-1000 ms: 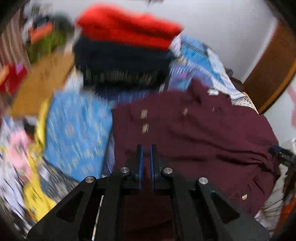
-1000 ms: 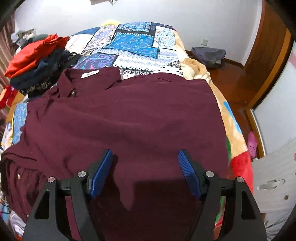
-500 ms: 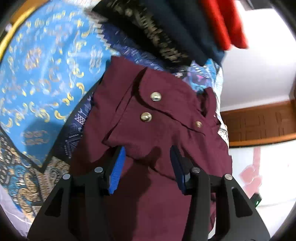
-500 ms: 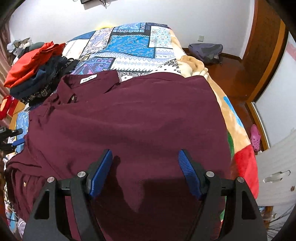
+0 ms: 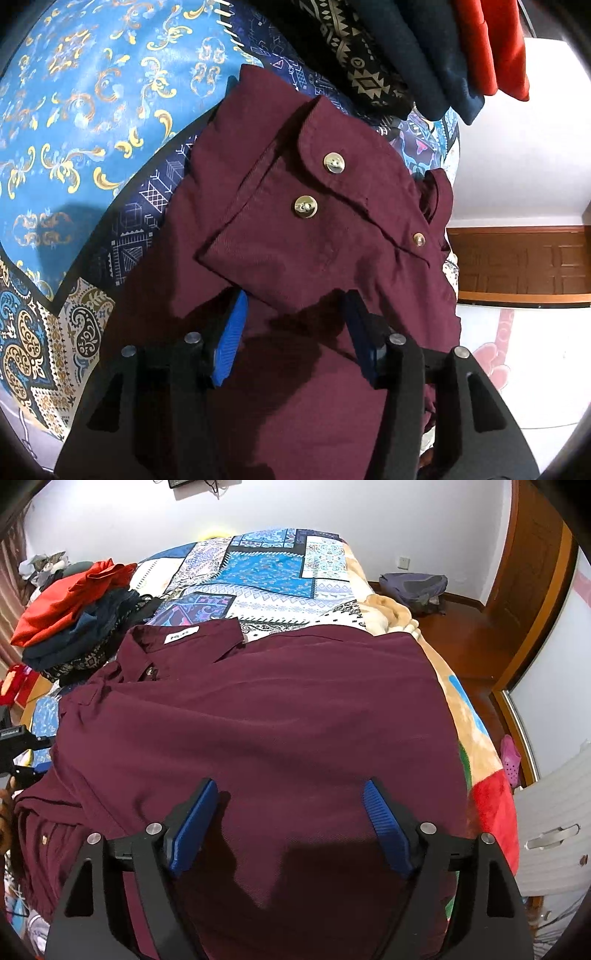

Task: Fold large clothes

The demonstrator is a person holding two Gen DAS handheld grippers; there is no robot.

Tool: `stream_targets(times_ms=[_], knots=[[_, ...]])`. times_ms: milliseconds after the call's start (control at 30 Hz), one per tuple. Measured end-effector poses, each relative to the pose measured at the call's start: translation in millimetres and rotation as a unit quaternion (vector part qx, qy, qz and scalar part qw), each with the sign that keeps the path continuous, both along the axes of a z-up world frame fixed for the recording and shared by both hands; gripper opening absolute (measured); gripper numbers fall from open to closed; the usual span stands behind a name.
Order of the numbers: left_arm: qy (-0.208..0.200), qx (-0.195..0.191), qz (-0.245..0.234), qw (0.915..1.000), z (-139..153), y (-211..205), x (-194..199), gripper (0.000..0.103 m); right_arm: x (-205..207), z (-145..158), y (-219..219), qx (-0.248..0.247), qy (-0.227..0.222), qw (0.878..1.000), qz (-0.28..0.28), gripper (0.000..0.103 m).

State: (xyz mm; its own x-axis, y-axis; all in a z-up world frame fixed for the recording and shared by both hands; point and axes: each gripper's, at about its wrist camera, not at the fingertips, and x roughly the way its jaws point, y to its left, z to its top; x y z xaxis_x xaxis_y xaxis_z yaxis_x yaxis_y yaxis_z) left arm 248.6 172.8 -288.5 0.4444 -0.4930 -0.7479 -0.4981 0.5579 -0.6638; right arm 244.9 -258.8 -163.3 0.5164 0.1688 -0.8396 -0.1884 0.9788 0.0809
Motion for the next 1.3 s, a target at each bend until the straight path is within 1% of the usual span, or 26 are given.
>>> stream_targets(times_ms=[100,133,200,267,300,333,367,400,467,533,567,633,700,767,833,867,900,933,967,1033,1133,1167,1200,1233,1267,1300], knots=[[0.001,0.009,0.008,0.9999,0,1,7,0.054,0,0,0,-0.001,0.001,1.0,0.002,0.079],[0.001,0.021,0.01,0.9997,1,3,10,0.053,-1,0,1,0.0,0.001,1.0,0.001,0.079],[0.0,0.061,0.001,0.9981,5,2,23,0.049,-2,1,-1,0.008,0.003,1.0,0.0,0.079],[-0.008,0.108,-0.023,0.9938,14,-8,33,0.035,-4,3,-3,0.018,0.003,1.0,0.0,0.079],[-0.01,0.131,-0.032,0.9908,20,-13,37,0.032,-4,4,-5,0.023,0.004,1.0,0.0,0.079],[-0.017,0.165,-0.041,0.9854,30,-19,39,0.021,-4,5,-7,0.026,0.006,1.0,0.0,0.079],[-0.021,0.194,-0.042,0.9798,39,-23,39,0.004,-4,5,-8,0.027,0.007,1.0,0.0,0.079],[-0.031,0.225,-0.046,0.9727,52,-26,36,0.004,-4,7,-10,0.025,0.007,1.0,0.0,0.079],[-0.077,0.258,-0.043,0.9622,86,-30,25,0.004,-3,12,-15,0.018,0.002,1.0,-0.005,0.079],[-0.12,0.278,-0.039,0.9523,121,-30,11,0.004,-3,18,-21,0.017,-0.006,1.0,-0.011,0.079],[-0.144,0.278,-0.037,0.9492,139,-29,2,0.004,-2,22,-25,0.019,-0.012,1.0,-0.016,0.079],[-0.172,0.267,-0.038,0.9475,162,-26,-13,0.004,-2,26,-33,0.024,-0.019,0.999,-0.027,0.079],[-0.179,0.266,-0.047,0.9462,171,-26,-25,0.004,0,27,-39,0.029,-0.023,0.999,-0.037,0.079],[-0.164,0.278,-0.059,0.9447,162,-27,-37,0.004,2,26,-44,0.036,-0.022,0.998,-0.047,0.079],[-0.132,0.285,-0.07,0.9469,137,-24,-44,0.006,4,23,-48,0.048,-0.018,0.997,-0.057,0.079],[-0.113,0.286,-0.074,0.9488,124,-22,-46,0.01,4,22,-49,0.052,-0.016,0.997,-0.058,0.079],[-0.08,0.286,-0.083,0.9513,104,-19,-47,0.013,4,19,-50,0.058,-0.013,0.996,-0.061,0.079],[-0.062,0.284,-0.088,0.9528,92,-15,-52,0.02,4,18,-50,0.06,-0.011,0.996,-0.061,0.079],[-0.035,0.274,-0.097,0.9561,70,-11,-55,0.029,3,16,-50,0.06,-0.008,0.996,-0.061,0.079],[-0.004,0.259,-0.102,0.9606,44,-5,-61,0.031,3,14,-49,0.055,-0.006,0.997,-0.059,0.079],[-0.014,0.235,-0.093,0.9675,46,10,-65,0.031,1,18,-49,0.034,-0.02,0.997,-0.065,0.079],[-0.019,0.24,-0.089,0.9666,53,17,-63,0.031,2,19,-51,0.03,-0.023,0.997,-0.067,0.079],[-0.024,0.25,-0.087,0.964,59,21,-60,0.031,4,22,-53,0.024,-0.028,0.997,-0.07,0.079],[-0.029,0.267,-0.085,0.9594,67,26,-56,0.036,6,24,-54,0.022,-0.03,0.997,-0.07,0.079],[-0.036,0.283,-0.084,0.9548,75,32,-50,0.046,10,27,-56,0.02,-0.032,0.997,-0.069,0.079],[-0.046,0.289,-0.084,0.9526,81,38,-42,0.051,14,30,-57,0.019,-0.033,0.997,-0.068,0.079]])
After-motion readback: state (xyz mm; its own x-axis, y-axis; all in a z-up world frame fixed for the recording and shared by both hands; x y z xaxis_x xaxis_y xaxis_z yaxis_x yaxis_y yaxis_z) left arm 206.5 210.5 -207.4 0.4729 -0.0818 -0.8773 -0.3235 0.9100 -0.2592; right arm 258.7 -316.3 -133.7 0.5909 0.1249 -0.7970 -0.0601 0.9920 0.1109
